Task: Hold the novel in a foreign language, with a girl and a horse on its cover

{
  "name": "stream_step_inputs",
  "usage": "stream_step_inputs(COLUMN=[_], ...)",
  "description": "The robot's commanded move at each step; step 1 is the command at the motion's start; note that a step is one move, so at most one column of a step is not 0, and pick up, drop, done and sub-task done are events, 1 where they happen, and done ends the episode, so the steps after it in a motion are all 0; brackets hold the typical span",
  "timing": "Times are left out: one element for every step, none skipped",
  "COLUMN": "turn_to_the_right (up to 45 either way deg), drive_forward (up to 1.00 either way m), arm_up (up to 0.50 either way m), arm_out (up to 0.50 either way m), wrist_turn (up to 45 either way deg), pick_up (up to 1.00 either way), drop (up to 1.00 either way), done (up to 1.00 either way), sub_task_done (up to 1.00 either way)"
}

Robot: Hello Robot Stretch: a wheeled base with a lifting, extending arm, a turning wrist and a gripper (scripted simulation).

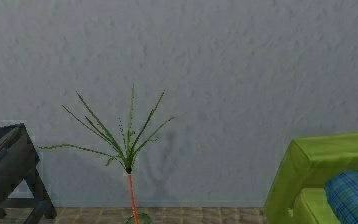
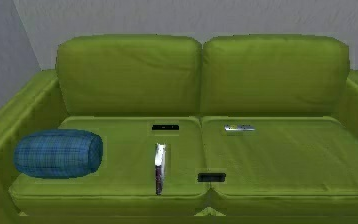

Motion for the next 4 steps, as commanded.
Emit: stream_step_inputs(turn_to_the_right=[0.0, 0.0, 0.0, 0.0], drive_forward=[0.0, 0.0, 0.0, 0.0], arm_up=[0.5, 0.14, 0.0, 0.0], arm_out=[0.0, 0.0, 0.34, 0.0], wrist_turn=[0.0, 0.0, 0.0, 45.0], pick_up=[0.0, 0.0, 0.0, 0.0], drop=[0.0, 0.0, 0.0, 0.0], done=[0.0, 0.0, 0.0, 0.0], sub_task_done=[0.0, 0.0, 0.0, 0.0])
